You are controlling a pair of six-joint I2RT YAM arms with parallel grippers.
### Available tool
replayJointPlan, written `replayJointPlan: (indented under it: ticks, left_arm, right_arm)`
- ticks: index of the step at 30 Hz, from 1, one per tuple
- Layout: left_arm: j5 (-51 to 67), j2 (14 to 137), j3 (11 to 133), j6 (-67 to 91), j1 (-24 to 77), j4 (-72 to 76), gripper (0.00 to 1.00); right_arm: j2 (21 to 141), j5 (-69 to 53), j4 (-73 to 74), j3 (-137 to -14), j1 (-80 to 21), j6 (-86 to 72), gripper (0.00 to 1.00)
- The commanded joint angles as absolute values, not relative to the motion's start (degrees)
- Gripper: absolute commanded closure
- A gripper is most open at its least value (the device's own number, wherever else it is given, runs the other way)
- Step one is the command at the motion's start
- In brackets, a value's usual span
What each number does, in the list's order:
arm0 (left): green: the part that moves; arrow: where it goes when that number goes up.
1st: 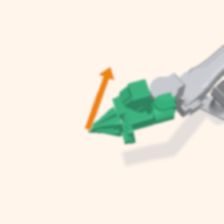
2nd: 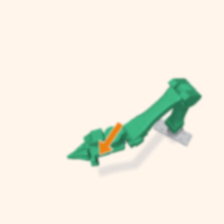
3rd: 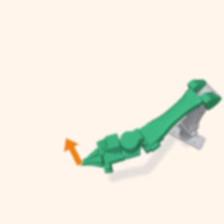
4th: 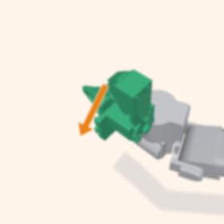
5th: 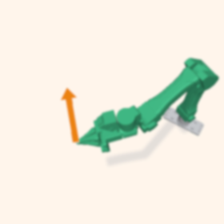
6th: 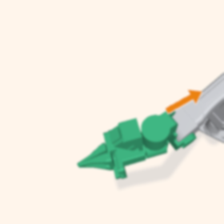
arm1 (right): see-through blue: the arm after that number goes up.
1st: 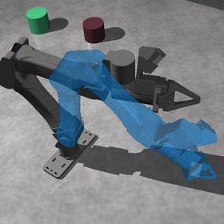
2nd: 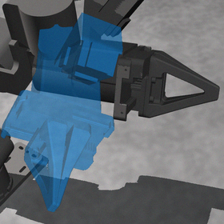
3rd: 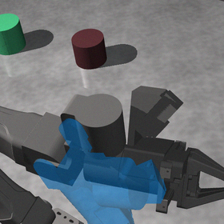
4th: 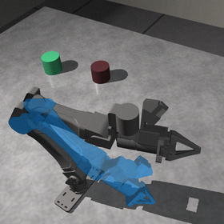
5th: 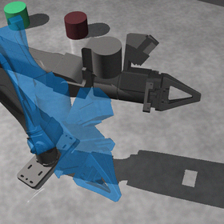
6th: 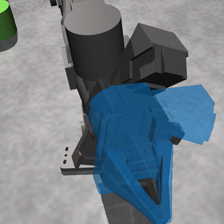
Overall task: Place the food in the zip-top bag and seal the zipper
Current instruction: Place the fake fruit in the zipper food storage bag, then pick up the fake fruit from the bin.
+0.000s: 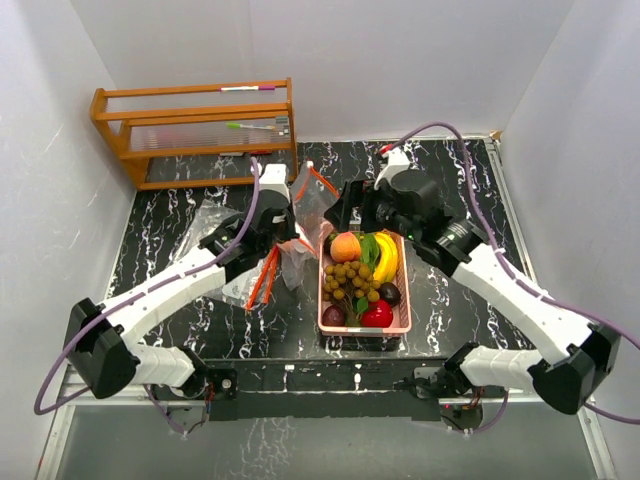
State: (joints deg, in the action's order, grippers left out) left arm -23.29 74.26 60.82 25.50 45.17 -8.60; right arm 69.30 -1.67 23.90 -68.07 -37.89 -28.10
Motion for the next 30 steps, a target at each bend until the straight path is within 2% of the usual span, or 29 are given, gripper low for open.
replayJointPlan:
  ticks: [1, 6, 11, 19, 30]
  left_arm:
    - [-25.8, 73.6, 61.1, 24.3, 40.7, -11.1, 1.0]
    - [-28.4, 69.1, 64.9, 20.8, 39.8, -14.8, 1.0]
    - [-24.3, 68.5, 63.5, 21.6, 39.7, -15.7, 1.0]
    - [-22.5, 64.5, 63.9, 19.0, 39.7, -17.2, 1.0]
    - [-25.5, 59.5, 61.0, 18.6, 39.7, -18.8, 1.0]
  right_arm:
    - [64.9, 1.8, 24.3, -72.3, -38.2, -24.7, 0.02]
    - [68.1, 5.7, 29.7, -71.9, -38.0, -23.1, 0.01]
    - [74.5, 9.8, 30.2, -69.7, -38.0, -24.1, 0.02]
    - [82.9, 6.5, 27.3, -66.9, -38.1, -24.6, 0.02]
    - [88.7, 7.4, 24.0, -62.6, -38.5, -25.3, 0.02]
